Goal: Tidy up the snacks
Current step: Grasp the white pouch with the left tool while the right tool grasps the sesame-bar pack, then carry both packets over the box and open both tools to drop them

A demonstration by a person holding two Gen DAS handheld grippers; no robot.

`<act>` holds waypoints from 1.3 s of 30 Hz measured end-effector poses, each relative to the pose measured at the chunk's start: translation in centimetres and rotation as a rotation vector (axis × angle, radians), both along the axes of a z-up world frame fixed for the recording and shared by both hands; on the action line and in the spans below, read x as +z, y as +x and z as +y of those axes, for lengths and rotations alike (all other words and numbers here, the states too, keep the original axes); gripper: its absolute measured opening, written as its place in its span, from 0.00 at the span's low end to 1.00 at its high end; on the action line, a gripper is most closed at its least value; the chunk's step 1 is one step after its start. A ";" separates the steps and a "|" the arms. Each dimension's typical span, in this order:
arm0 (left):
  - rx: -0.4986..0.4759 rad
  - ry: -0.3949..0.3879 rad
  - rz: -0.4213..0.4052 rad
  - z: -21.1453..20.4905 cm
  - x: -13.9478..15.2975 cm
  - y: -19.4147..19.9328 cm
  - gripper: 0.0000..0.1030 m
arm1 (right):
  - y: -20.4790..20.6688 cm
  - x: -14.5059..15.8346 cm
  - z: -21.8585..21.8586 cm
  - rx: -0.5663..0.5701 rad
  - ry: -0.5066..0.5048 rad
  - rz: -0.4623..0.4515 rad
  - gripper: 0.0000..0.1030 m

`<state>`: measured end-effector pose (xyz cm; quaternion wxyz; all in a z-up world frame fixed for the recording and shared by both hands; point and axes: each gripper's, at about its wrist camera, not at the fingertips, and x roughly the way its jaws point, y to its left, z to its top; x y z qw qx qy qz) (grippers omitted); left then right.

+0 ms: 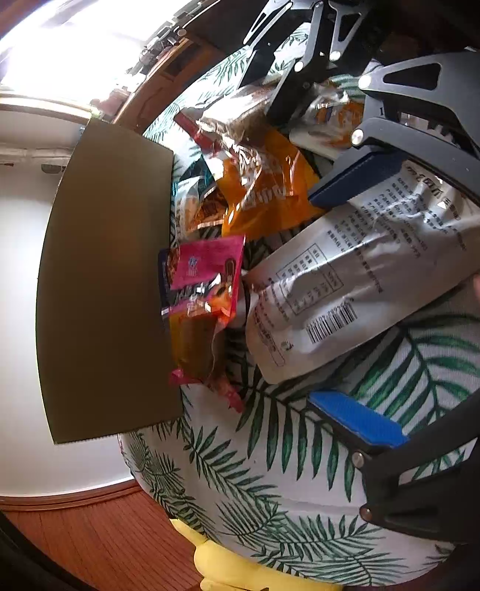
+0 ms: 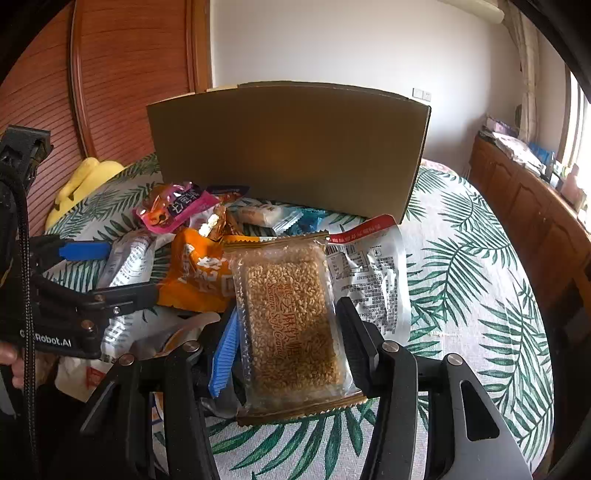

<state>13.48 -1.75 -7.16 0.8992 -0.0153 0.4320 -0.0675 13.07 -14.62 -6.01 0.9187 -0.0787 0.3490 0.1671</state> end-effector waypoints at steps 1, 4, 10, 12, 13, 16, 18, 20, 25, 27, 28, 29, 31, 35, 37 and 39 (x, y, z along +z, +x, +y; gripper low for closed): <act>0.000 0.004 0.001 0.2 0.0 0.1 0.96 | 0.0 0.0 0.0 0.001 -0.001 -0.003 0.51; 0.002 0.016 0.005 1.0 -0.1 0.6 0.94 | 0.1 0.0 -0.1 0.005 0.001 -0.015 0.51; -0.017 0.058 0.011 1.5 -0.1 1.4 0.79 | 0.3 0.0 -0.3 0.014 0.004 -0.027 0.51; -0.018 0.056 0.023 1.9 0.1 1.6 0.76 | 0.4 0.1 -0.5 0.023 0.007 -0.028 0.51; -0.015 0.050 0.029 2.1 0.2 1.7 0.74 | 0.5 0.2 -0.6 0.027 0.011 -0.028 0.51; -0.008 0.041 0.039 2.7 0.3 1.8 0.68 | 0.8 0.3 -0.9 0.035 0.030 -0.021 0.51; -0.001 0.047 0.039 2.9 0.3 1.9 0.65 | 1.0 0.2 -1.0 0.041 0.034 -0.018 0.51; 0.000 0.054 0.044 3.1 0.3 2.1 0.62 | 1.0 0.1 -0.8 0.048 0.022 -0.018 0.52; -0.009 0.057 0.065 3.8 0.4 2.3 0.49 | 1.1 0.3 -0.3 0.066 -0.017 -0.012 0.52; -0.006 0.047 0.068 4.3 0.5 2.4 0.47 | 1.3 0.4 -0.4 0.071 -0.018 -0.006 0.50; -0.003 0.033 0.067 4.7 0.5 2.4 0.47 | 1.3 0.4 -0.4 0.073 -0.020 -0.006 0.46; -0.002 0.024 0.063 5.0 0.6 2.4 0.47 | 1.4 0.4 -0.4 0.074 -0.021 -0.009 0.44; -0.006 0.013 0.048 5.6 0.9 2.3 0.47 | 1.4 0.5 -0.5 0.074 -0.008 -0.006 0.43; -0.025 -0.008 0.020 5.8 1.7 1.6 0.47 | 1.2 0.9 -1.0 0.074 0.029 -0.005 0.43; -0.032 -0.022 0.002 5.8 2.2 1.3 0.47 | 1.0 1.3 -1.2 0.072 0.047 -0.012 0.43; -0.038 -0.046 -0.020 6.0 2.8 1.1 0.47 | 0.8 1.8 -1.3 0.073 0.056 -0.021 0.43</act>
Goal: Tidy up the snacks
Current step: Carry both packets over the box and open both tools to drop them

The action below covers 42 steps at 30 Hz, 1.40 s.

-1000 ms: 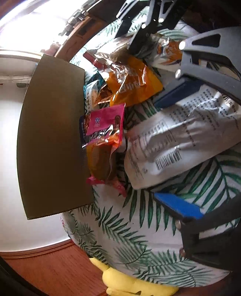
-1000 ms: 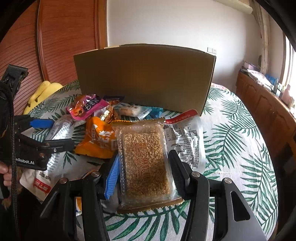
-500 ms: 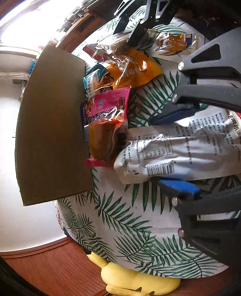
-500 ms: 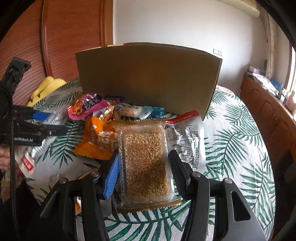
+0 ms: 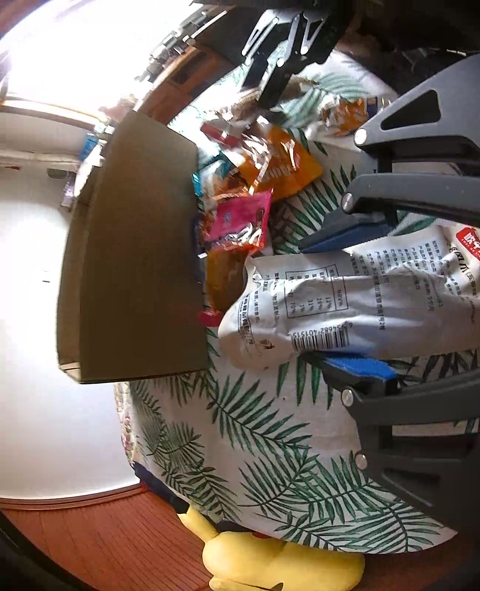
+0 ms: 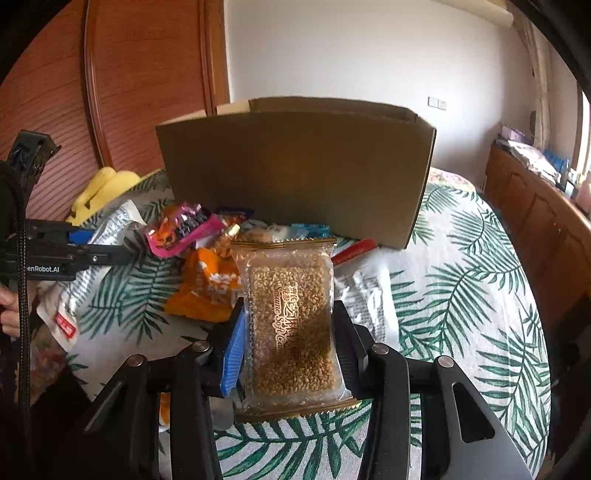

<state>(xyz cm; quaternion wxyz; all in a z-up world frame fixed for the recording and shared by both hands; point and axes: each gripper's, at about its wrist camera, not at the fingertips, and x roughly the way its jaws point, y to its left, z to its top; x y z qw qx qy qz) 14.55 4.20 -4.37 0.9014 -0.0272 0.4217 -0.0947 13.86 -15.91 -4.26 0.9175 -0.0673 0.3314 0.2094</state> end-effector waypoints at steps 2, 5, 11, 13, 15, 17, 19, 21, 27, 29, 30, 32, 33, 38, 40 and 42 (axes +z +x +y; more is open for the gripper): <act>-0.004 -0.018 -0.020 0.0 0.6 -0.1 0.47 | -0.2 0.5 0.0 -0.005 0.004 -0.009 0.43; -0.011 -0.024 -0.050 -0.1 1.3 -0.1 0.46 | -0.1 1.0 0.0 -0.007 0.009 -0.017 0.43; -0.012 -0.062 -0.101 0.7 2.5 -0.5 0.45 | 0.1 2.1 0.1 -0.017 0.009 -0.041 0.43; -0.011 -0.080 -0.122 1.0 3.0 -0.6 0.45 | 0.1 2.6 0.1 -0.019 0.016 -0.056 0.43; -0.012 -0.099 -0.142 1.2 3.7 -0.6 0.45 | 0.2 3.1 0.1 -0.019 0.024 -0.066 0.43; -0.015 -0.113 -0.166 1.4 4.5 -0.6 0.45 | 0.4 3.6 0.1 -0.019 0.032 -0.078 0.43; -0.021 -0.121 -0.190 1.3 5.4 -0.4 0.45 | 0.6 4.2 0.1 -0.016 0.039 -0.088 0.43; -0.032 -0.129 -0.212 1.2 6.4 0.0 0.45 | 0.9 4.8 0.2 -0.012 0.043 -0.098 0.43; -0.078 -0.126 -0.307 0.1 10.2 2.1 0.45 | 2.6 7.3 0.5 0.001 0.048 -0.147 0.43; -0.091 -0.123 -0.333 -0.2 11.2 3.0 0.45 | 3.5 8.2 0.5 0.001 0.050 -0.163 0.43; -0.098 -0.122 -0.342 -0.3 11.6 3.4 0.45 | 3.8 8.4 0.5 0.000 0.052 -0.168 0.43; -0.115 -0.112 -0.360 -0.7 12.5 4.7 0.45 | 4.9 9.2 0.4 -0.002 0.064 -0.179 0.43; -0.120 -0.107 -0.367 -0.9 12.9 5.1 0.45 | 5.4 9.5 0.3 -0.002 0.071 -0.182 0.43; -0.141 -0.089 -0.404 -1.8 14.8 7.9 0.45 | 7.7 10.8 0.2 -0.009 0.080 -0.204 0.43; -0.140 -0.084 -0.420 -1.9 15.7 8.8 0.45 | 8.6 11.1 0.3 -0.011 0.079 -0.213 0.43; -0.137 -0.083 -0.431 -1.9 16.5 10.0 0.45 | 9.6 11.3 0.4 -0.016 0.080 -0.219 0.43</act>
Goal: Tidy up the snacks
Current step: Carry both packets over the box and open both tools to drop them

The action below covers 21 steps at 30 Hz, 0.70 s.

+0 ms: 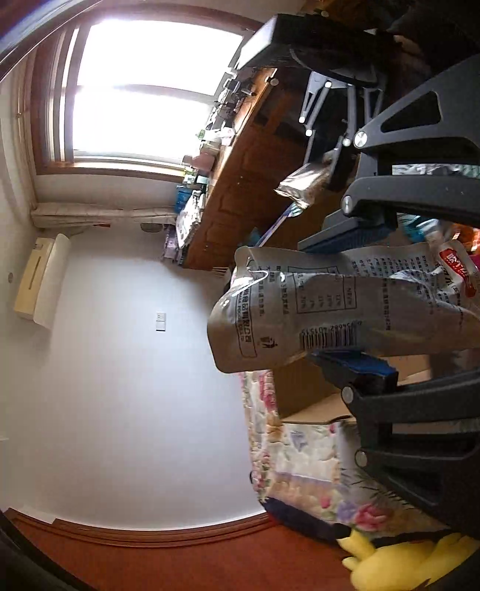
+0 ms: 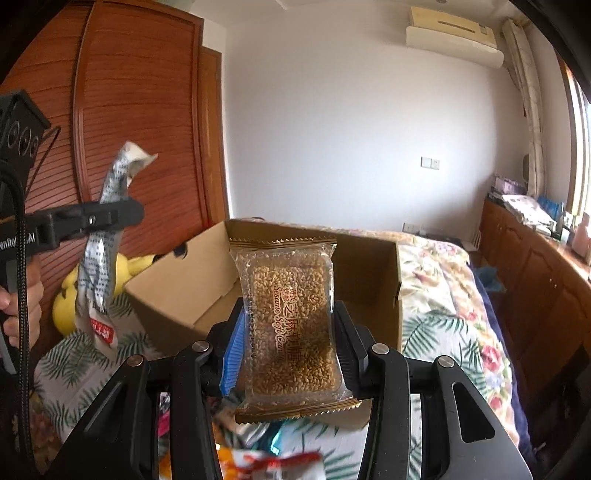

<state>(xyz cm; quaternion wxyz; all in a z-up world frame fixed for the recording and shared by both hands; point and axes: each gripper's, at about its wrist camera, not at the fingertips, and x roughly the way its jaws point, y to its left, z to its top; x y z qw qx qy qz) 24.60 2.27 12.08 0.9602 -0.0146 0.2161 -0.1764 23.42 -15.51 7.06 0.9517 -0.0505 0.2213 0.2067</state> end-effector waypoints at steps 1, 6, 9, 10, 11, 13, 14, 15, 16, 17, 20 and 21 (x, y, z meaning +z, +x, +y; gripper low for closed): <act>0.003 -0.002 -0.003 0.1 0.3 0.6 0.45 | 0.3 0.1 0.0 -0.001 0.002 -0.003 0.43; 0.016 0.014 -0.009 -0.2 1.2 3.3 0.45 | 2.1 0.0 0.3 -0.009 0.010 -0.008 0.43; 0.025 0.020 0.001 -0.4 1.1 4.9 0.45 | 3.1 -0.4 0.4 -0.011 0.019 -0.002 0.43; 0.026 0.018 0.012 -0.5 0.8 5.5 0.45 | 3.3 -0.6 0.5 -0.012 0.020 0.001 0.43; 0.027 0.018 0.022 -0.5 0.5 5.9 0.45 | 3.6 -0.8 0.5 -0.014 0.021 0.002 0.43; 0.035 0.019 0.036 -0.7 -0.1 6.7 0.45 | 4.1 -1.2 0.4 -0.016 0.028 0.008 0.43; 0.039 0.020 0.043 -0.8 -0.4 7.2 0.45 | 4.3 -1.3 0.4 -0.016 0.032 0.011 0.43; 0.041 0.020 0.050 -1.0 -0.7 7.6 0.45 | 4.7 -1.4 0.4 -0.018 0.038 0.016 0.43; 0.045 0.020 0.060 -1.1 -1.2 8.1 0.45 | 5.2 -1.5 0.5 -0.018 0.045 0.019 0.43; 0.046 0.021 0.065 -1.2 -1.4 8.3 0.46 | 5.5 -1.7 0.5 -0.018 0.046 0.023 0.43; 0.051 0.039 0.082 -1.7 -2.4 9.2 0.46 | 6.3 -2.3 0.8 -0.023 0.034 0.022 0.43; 0.051 0.045 0.086 -1.8 -2.7 9.4 0.46 | 6.6 -2.5 0.9 -0.019 0.034 0.026 0.43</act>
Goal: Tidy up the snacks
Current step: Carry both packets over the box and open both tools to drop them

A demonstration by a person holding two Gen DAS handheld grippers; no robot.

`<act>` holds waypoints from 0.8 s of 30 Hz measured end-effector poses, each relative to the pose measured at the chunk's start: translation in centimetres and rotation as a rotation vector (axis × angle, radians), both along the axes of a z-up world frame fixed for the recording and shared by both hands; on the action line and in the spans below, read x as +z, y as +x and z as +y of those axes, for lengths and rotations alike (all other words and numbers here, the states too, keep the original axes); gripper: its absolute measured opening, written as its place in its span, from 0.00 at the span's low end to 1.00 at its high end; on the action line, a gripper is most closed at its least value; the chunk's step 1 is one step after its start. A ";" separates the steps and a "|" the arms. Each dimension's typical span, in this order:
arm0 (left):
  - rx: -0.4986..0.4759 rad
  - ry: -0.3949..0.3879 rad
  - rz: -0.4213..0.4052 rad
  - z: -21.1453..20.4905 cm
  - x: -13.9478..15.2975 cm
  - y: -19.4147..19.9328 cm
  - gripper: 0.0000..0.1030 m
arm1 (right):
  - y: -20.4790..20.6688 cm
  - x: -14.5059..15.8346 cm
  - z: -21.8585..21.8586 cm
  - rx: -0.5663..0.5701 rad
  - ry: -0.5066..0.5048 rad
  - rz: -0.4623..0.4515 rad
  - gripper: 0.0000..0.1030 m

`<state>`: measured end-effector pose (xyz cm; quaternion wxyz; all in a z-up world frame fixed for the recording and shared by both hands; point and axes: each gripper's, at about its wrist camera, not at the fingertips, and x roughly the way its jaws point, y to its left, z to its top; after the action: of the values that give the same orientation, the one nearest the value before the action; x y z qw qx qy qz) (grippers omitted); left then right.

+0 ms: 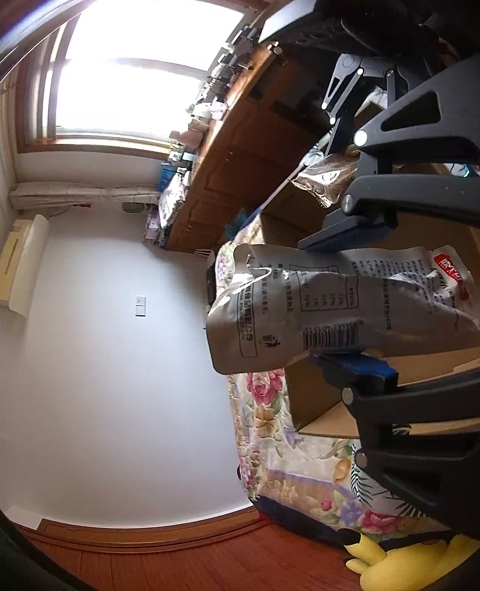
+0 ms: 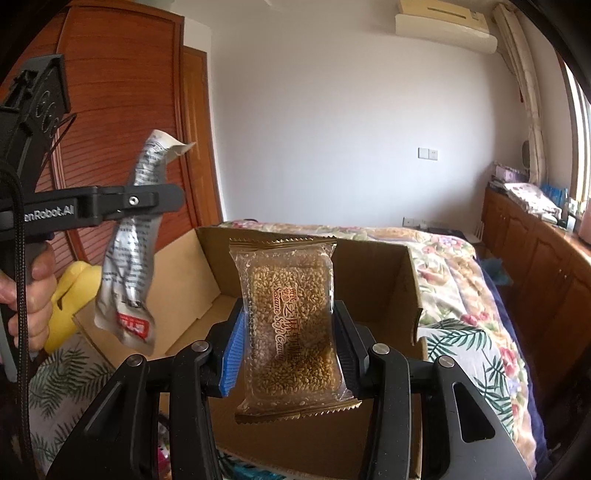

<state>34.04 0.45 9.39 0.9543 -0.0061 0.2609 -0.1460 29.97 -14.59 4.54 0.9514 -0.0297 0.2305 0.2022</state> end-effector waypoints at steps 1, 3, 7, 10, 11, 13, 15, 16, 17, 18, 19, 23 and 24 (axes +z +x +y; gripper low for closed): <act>0.001 0.007 0.005 -0.2 -0.3 0.2 0.46 | 0.2 -0.2 -0.1 0.003 0.000 0.003 0.43; 0.002 0.019 0.017 -0.4 -1.0 0.6 0.47 | 0.4 -0.5 0.1 0.008 -0.002 0.010 0.44; 0.006 0.030 0.045 -0.9 -2.1 1.2 0.50 | 0.8 -1.2 0.3 0.022 -0.005 0.029 0.44; 0.008 0.048 0.056 -1.3 -2.7 1.4 0.54 | 0.8 -1.4 0.7 0.030 -0.021 0.035 0.45; 0.012 0.057 0.063 -1.5 -3.0 1.5 0.56 | 0.8 -1.5 0.7 0.032 -0.023 0.042 0.45; 0.015 0.076 0.080 -1.8 -3.3 1.6 0.57 | 1.1 -1.8 0.9 0.037 -0.027 0.060 0.46; 0.011 0.078 0.083 -1.9 -3.2 1.4 0.59 | 1.0 -2.0 1.0 0.041 -0.028 0.071 0.46; 0.015 0.090 0.079 -2.0 -3.1 1.2 0.62 | 0.9 -2.0 1.2 0.044 -0.028 0.076 0.47; 0.025 0.117 0.088 -2.2 -3.3 1.2 0.63 | 0.9 -2.1 1.3 0.047 -0.029 0.079 0.50; 0.020 0.124 0.085 -2.3 -3.3 1.0 0.64 | 1.0 -2.1 1.3 0.047 -0.030 0.081 0.52; 0.016 0.125 0.081 -2.3 -3.3 0.8 0.64 | 0.8 -2.0 1.2 0.045 -0.032 0.079 0.54; 0.018 0.122 0.074 -2.1 -3.0 0.3 0.69 | 0.4 -1.4 1.2 0.051 -0.038 0.070 0.56; 0.020 0.118 0.072 -2.1 -2.9 0.3 0.69 | 0.4 -1.3 1.3 0.051 -0.042 0.067 0.56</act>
<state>34.32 -1.62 6.51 0.9445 0.0424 0.3029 -0.1203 30.34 -13.31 3.25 0.9368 -0.0488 0.2657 0.2224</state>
